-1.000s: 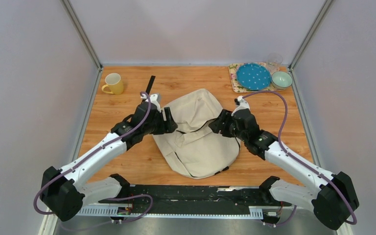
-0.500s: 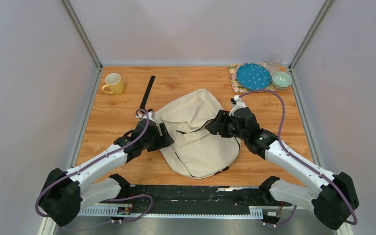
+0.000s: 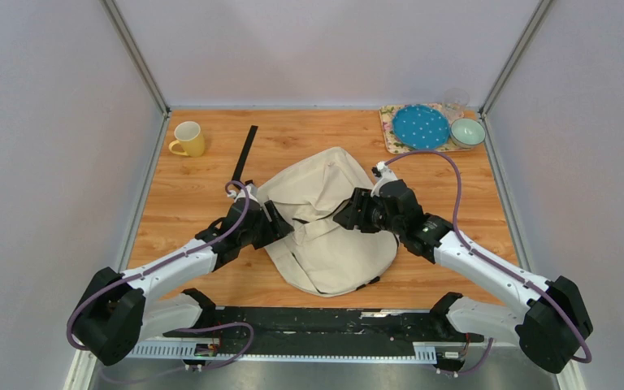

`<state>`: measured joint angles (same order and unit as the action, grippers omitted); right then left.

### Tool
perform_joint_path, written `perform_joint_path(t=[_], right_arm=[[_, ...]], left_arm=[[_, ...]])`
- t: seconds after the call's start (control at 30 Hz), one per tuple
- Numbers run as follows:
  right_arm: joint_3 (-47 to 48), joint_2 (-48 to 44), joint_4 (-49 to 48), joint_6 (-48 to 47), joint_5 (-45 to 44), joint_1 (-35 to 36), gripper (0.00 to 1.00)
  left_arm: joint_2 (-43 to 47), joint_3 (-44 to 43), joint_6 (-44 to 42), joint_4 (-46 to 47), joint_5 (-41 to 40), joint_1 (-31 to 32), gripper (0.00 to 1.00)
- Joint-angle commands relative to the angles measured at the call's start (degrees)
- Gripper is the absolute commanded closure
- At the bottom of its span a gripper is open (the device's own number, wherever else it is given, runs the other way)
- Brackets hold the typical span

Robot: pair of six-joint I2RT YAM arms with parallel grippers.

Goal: Pack the student bag
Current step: Zip the student bag at the center of the board.

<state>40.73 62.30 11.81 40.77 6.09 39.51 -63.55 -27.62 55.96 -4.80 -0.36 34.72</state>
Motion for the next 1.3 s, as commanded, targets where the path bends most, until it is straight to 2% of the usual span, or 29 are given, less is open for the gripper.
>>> perform_joint_path(t=[0.0,0.03,0.07,0.27,0.33,0.43,0.47,0.53,0.73,0.93,1.27], right_arm=[[3.83,0.89,-1.18,-1.66,0.16,1.97,0.42],[3.92,1.24,-1.09,-1.84,0.15,2.24,0.42],[3.92,1.5,-0.92,-1.84,0.15,2.5,0.41],[3.92,2.47,-0.83,-1.93,-0.11,3.47,0.42],[4.01,2.65,-0.74,-2.01,-0.02,3.65,0.42],[4.18,3.09,-0.65,-2.02,-0.02,3.91,0.42],[4.36,3.17,-0.56,-2.1,-0.02,4.09,0.42],[4.62,3.61,-0.56,-2.28,-0.02,4.44,0.42],[7.6,5.98,0.58,-4.73,0.15,6.54,0.42],[15.59,9.76,5.23,-12.9,-5.11,12.08,0.43],[28.16,24.69,10.51,-25.47,-11.62,16.65,0.47]], left_arm=[[-0.35,3.53,2.48,8.3,0.45,-0.09,0.33],[-0.17,4.06,2.66,9.27,0.54,-0.09,0.38],[-0.26,4.67,2.75,10.41,-1.29,-0.18,0.48],[-1.49,4.5,1.96,11.48,-2.45,-0.62,0.69],[-2.02,4.33,1.78,11.48,-2.45,-0.97,0.72],[-2.19,4.15,1.25,11.48,-2.45,-1.41,0.81],[-2.28,3.98,1.17,11.39,-2.45,-1.5,0.89],[-2.19,3.8,0.81,11.13,-2.54,-1.76,0.99],[-0.61,1.52,-1.73,8.06,-2.54,-2.2,1.0],[4.57,-0.16,-4.55,5.06,-2.89,-2.81,1.0],[7.91,-1.3,-5.69,2.78,0.01,-3.61,1.0]])
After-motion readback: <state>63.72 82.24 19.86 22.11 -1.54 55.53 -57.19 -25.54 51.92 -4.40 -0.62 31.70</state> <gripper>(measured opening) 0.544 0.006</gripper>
